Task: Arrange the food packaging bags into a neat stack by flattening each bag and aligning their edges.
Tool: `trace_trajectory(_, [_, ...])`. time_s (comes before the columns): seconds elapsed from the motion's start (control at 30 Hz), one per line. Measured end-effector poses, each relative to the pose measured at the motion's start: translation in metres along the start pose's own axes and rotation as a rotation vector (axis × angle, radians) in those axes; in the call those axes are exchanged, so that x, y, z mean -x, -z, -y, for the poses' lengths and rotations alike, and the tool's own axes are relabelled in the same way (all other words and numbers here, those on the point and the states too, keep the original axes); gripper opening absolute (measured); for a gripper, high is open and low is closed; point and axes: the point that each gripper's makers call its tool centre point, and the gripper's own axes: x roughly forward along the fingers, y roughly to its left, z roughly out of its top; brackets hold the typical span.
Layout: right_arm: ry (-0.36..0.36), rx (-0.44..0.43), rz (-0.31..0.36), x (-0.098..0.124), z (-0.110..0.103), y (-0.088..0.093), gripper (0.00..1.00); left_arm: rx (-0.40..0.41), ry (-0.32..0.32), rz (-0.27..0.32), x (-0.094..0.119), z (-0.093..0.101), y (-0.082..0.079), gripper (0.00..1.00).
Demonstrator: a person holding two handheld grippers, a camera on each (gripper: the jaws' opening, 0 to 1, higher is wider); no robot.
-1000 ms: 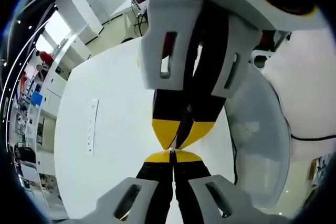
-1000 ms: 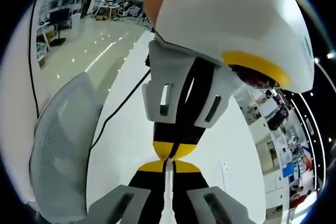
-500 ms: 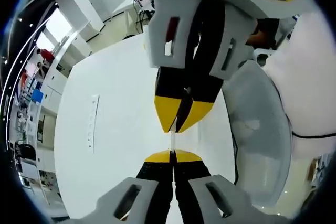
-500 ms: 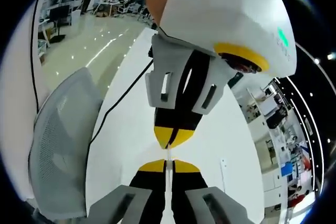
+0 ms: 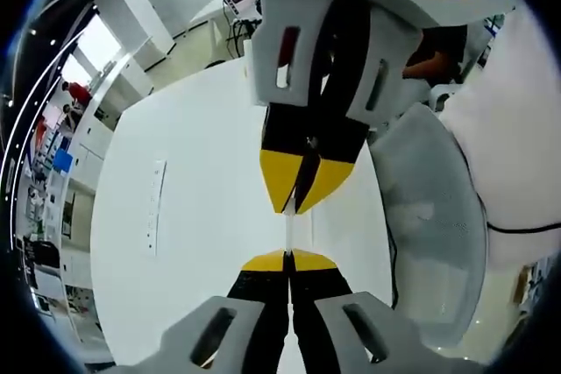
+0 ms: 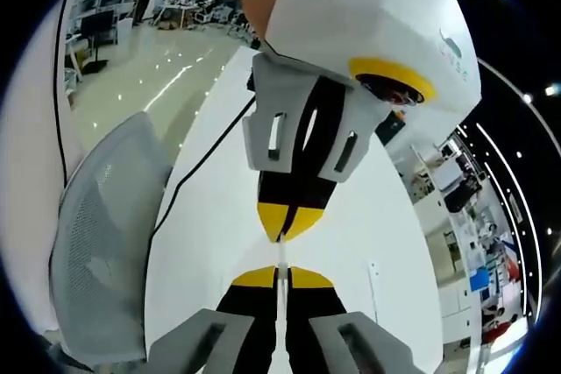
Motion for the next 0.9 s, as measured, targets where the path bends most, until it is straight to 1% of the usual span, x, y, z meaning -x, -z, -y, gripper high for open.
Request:
trace_trajectory(0.2, [-0.003, 0.007, 0.0, 0.001, 0.0, 0.0, 0.0, -0.004, -0.005, -0.007, 0.001, -0.001, -0.001, 0.0])
trace_trajectory(0.43, [-0.004, -0.015, 0.01, 0.0, -0.001, -0.001, 0.0, 0.009, -0.008, -0.009, 0.0, 0.0, -0.001, 0.0])
trace_trajectory(0.53, [-0.002, -0.035, 0.027, -0.001, -0.001, -0.005, 0.01, 0.017, -0.006, 0.0, 0.001, 0.0, -0.003, 0.0])
trace_trajectory(0.67, [-0.005, -0.039, 0.031, -0.002, -0.002, -0.009, 0.03, 0.018, -0.003, 0.001, 0.0, 0.001, -0.004, 0.0])
trace_trajectory(0.9, [-0.009, -0.031, 0.033, -0.005, -0.001, -0.015, 0.03, 0.016, -0.004, 0.002, 0.0, 0.002, -0.007, 0.0])
